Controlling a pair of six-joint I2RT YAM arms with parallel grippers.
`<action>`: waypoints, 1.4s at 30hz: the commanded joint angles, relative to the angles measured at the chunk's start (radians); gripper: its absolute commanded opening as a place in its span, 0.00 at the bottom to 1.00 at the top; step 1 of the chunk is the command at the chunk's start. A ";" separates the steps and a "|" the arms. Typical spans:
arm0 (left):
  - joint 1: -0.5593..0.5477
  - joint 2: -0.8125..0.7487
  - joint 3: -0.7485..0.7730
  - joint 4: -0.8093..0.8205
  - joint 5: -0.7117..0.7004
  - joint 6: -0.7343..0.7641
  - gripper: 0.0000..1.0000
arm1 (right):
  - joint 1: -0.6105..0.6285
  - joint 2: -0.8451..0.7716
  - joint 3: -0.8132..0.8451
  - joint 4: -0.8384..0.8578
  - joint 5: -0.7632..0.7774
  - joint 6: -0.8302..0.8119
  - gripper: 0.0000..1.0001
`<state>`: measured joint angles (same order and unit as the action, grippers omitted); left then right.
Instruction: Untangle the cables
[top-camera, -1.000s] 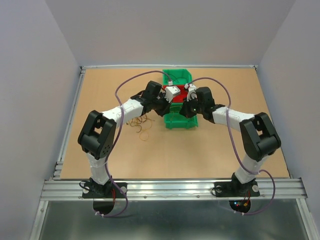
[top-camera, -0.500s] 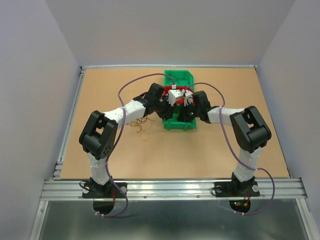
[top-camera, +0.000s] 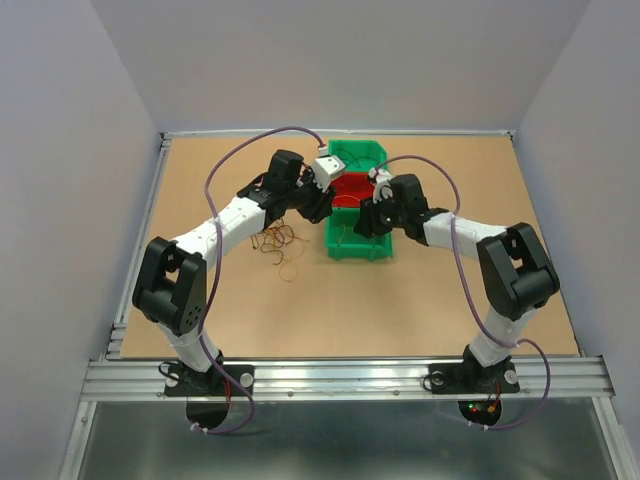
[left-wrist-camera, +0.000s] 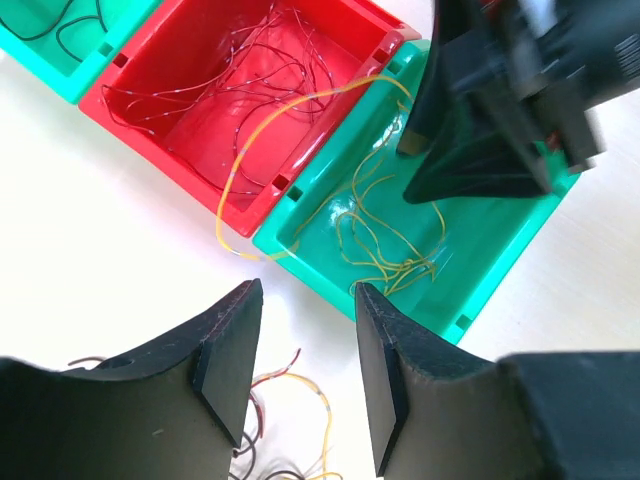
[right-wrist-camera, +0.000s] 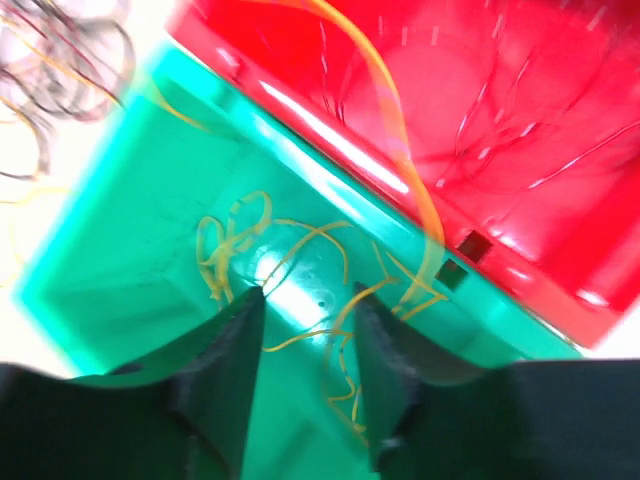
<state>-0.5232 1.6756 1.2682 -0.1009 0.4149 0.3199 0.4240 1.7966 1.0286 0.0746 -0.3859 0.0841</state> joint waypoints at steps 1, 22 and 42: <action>-0.006 -0.030 -0.017 0.017 0.025 0.002 0.53 | 0.012 -0.126 0.005 -0.006 0.050 0.014 0.50; 0.077 -0.086 -0.089 0.147 0.009 -0.058 0.54 | 0.012 -0.382 -0.206 -0.029 0.411 0.127 0.72; 0.092 -0.076 -0.096 0.165 0.021 -0.070 0.54 | -0.134 -0.402 -0.443 0.275 0.345 0.335 0.48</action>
<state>-0.4347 1.6154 1.1713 0.0269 0.4160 0.2531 0.3229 1.4330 0.6334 0.1799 0.0639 0.3630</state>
